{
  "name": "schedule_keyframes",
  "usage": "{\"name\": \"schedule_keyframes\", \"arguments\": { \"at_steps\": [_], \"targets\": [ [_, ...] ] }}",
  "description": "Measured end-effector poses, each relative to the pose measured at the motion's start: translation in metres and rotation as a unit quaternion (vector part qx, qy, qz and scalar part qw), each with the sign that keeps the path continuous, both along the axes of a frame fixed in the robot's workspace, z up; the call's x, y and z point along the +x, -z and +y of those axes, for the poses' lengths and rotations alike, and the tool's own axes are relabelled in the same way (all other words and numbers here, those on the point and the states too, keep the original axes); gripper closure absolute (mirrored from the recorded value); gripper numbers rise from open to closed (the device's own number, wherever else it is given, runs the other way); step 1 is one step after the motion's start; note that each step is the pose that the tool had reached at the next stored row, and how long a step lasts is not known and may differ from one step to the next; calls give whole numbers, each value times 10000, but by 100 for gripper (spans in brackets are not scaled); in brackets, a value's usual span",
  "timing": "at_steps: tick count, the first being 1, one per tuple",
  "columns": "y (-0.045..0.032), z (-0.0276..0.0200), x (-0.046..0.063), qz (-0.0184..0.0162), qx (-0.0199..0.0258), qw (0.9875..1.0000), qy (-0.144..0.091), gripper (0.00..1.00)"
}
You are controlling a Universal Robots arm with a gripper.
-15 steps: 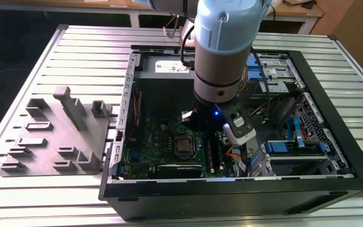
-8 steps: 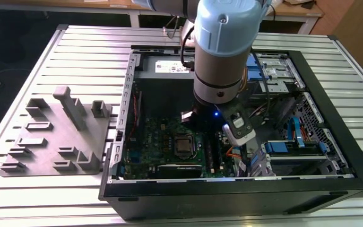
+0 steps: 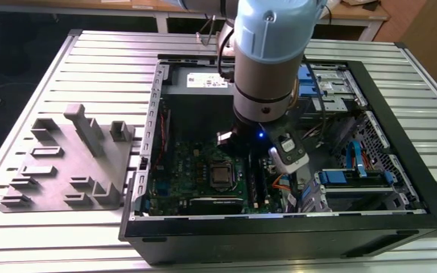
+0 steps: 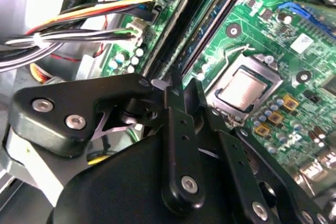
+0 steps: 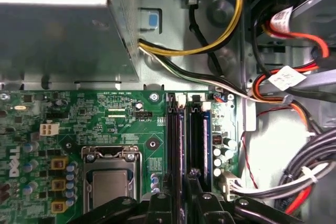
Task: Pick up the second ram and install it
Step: 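Insert the second ram into the second slot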
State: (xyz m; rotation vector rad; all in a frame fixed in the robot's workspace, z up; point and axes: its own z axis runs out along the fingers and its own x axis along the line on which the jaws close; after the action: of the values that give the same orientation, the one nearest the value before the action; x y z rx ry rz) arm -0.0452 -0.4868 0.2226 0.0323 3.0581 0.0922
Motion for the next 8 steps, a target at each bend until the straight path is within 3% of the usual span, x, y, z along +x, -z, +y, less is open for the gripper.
{"name": "schedule_keyframes", "arguments": {
  "at_steps": [8],
  "targets": [
    [-305, 0, 0, 0, 0, 10000, 0, 78]
  ]
}}
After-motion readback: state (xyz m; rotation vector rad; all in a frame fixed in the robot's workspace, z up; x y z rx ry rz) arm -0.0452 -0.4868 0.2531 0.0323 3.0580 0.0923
